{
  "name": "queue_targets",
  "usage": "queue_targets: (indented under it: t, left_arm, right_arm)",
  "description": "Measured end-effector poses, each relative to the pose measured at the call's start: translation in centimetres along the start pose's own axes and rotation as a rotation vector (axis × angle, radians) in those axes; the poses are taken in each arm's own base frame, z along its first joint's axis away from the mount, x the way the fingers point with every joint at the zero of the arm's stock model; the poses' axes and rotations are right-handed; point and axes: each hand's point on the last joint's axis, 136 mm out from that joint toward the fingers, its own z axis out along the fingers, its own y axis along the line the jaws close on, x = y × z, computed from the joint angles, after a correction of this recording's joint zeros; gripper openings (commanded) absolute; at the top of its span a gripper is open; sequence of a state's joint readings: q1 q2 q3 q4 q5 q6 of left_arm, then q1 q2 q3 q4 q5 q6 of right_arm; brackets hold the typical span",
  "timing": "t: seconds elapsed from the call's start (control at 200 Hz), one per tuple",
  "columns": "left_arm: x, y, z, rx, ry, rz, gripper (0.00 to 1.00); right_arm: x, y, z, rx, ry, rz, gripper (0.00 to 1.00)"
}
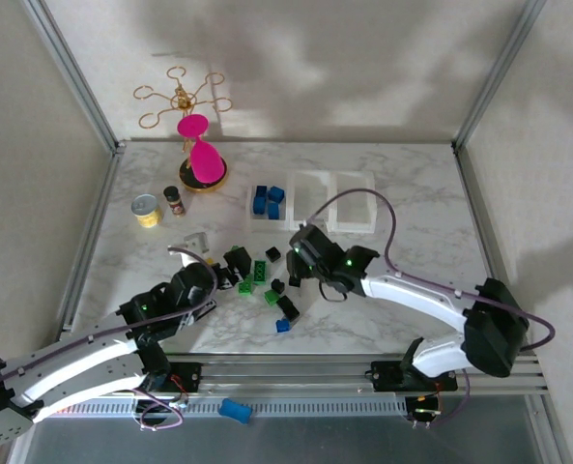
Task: Sort the legos into containers by color
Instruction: Place the lego in the container.
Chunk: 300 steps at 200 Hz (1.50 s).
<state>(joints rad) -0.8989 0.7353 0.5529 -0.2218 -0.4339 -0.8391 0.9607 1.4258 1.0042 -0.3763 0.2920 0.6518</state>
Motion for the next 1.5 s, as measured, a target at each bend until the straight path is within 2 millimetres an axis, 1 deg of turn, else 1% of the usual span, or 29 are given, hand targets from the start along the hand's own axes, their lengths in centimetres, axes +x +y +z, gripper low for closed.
queue_targets:
  t: [0.08,0.26,0.315,0.416,0.521,0.631,0.756,0.896,1.066,1.116,1.171,1.302,1.392,1.502]
  left_arm:
    - [-1.2,0.2,-0.1,-0.008,-0.027,-0.012,1.00]
    - [-3.5,0.3,0.1,-0.020,-0.063,-0.020,0.99]
    - [-3.8,0.3,0.3,-0.026,-0.064,-0.015,1.00]
    - [-3.9,0.5,0.9,-0.042,-0.054,0.006,1.00]
    - [-3.8,1.0,1.7,-0.066,-0.040,0.020,1.00]
    - [-3.8,1.3,2.5,-0.076,-0.031,0.016,1.00]
    - [-4.0,1.6,3.4,-0.083,-0.026,0.003,1.00]
    - [-3.8,1.8,4.1,-0.089,-0.012,-0.002,1.00]
    - [-3.7,1.8,4.2,-0.085,-0.004,-0.005,1.00]
    - [-3.6,1.8,4.2,-0.084,-0.002,-0.005,1.00]
    - [-3.6,1.8,4.2,-0.083,-0.002,-0.006,1.00]
    - [-3.6,1.8,4.2,-0.081,0.000,-0.006,0.99]
    - [-3.6,1.7,4.2,-0.078,0.002,-0.007,1.00]
    - [-3.7,1.4,4.2,-0.067,0.004,-0.010,1.00]
  right_arm:
    - [-2.3,1.0,1.5,-0.005,-0.035,-0.022,0.45]
    - [-7.1,3.0,6.0,-0.004,-0.089,-0.061,0.45]
    - [-8.8,3.6,7.4,-0.007,-0.115,-0.071,0.44]
    - [-11.0,4.1,9.9,-0.003,-0.144,-0.091,0.44]
    - [-12.4,3.9,12.4,0.012,-0.159,-0.113,0.44]
    - [-13.2,3.2,14.8,0.036,-0.161,-0.134,0.45]
    - [-13.7,2.2,16.7,0.059,-0.157,-0.148,0.46]
    - [-14.7,1.8,18.6,0.077,-0.168,-0.173,0.50]
    - [-15.3,2.2,19.9,0.077,-0.177,-0.208,0.53]
    - [-15.4,2.3,19.9,0.077,-0.178,-0.213,0.54]
    - [-15.5,2.3,19.9,0.076,-0.181,-0.216,0.57]
    - [-15.5,2.3,19.8,0.076,-0.182,-0.224,0.58]
    - [-15.6,2.3,19.0,0.074,-0.184,-0.227,0.60]
    - [-15.9,2.3,16.6,0.065,-0.200,-0.225,0.63]
